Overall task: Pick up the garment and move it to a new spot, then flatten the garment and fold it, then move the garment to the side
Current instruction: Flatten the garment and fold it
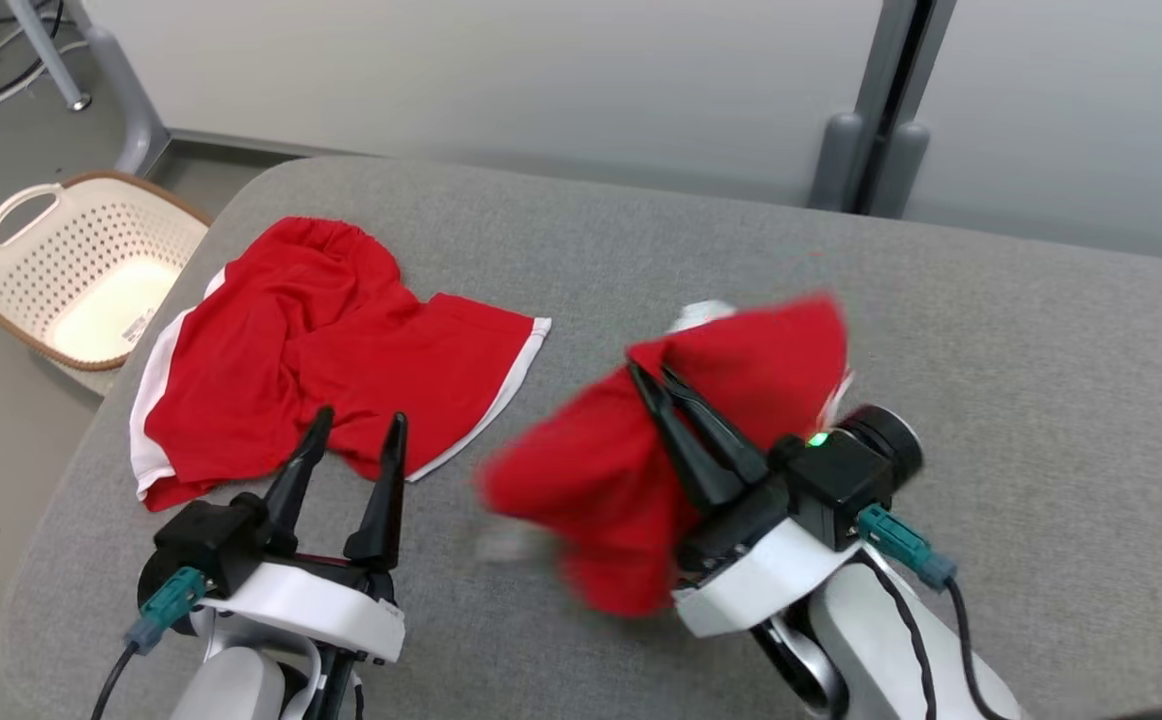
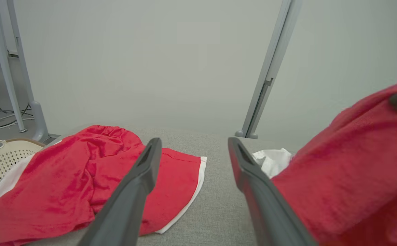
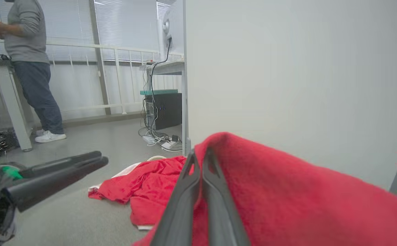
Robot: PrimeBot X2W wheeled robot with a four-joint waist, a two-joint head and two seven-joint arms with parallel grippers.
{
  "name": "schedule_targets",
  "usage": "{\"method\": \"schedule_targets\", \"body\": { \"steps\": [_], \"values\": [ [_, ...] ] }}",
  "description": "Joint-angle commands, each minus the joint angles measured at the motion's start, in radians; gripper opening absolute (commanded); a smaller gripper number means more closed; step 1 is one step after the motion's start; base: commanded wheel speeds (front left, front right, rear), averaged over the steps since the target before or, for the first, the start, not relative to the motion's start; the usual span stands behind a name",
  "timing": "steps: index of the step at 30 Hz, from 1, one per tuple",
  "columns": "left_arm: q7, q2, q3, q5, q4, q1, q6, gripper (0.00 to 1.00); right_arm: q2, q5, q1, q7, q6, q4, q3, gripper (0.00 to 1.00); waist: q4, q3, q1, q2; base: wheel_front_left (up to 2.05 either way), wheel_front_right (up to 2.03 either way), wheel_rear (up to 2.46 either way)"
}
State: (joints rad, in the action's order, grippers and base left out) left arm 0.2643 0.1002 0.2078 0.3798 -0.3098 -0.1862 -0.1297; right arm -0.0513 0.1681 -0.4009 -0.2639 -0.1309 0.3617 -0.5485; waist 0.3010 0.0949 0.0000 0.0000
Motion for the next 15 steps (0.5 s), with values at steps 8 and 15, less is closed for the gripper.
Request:
{"method": "schedule_targets", "body": {
  "steps": [8, 15],
  "values": [
    [0.000, -0.017, -0.098, -0.010, 0.079, 0.036, -0.001, 1.00, -0.093, 0.288, -0.108, 0.013, 0.000, -0.201, -0.004, 0.00, -0.046, -0.035, 0.0000, 0.0000, 0.00, 0.00, 0.00],
    [0.000, -0.024, -0.080, -0.018, 0.090, 0.025, -0.001, 1.00, -0.230, 0.469, -0.122, 0.098, 0.000, -0.031, 0.193, 0.00, -0.049, 0.015, 0.0000, 0.0000, 0.00, 0.00, 0.00]
  ]
}}
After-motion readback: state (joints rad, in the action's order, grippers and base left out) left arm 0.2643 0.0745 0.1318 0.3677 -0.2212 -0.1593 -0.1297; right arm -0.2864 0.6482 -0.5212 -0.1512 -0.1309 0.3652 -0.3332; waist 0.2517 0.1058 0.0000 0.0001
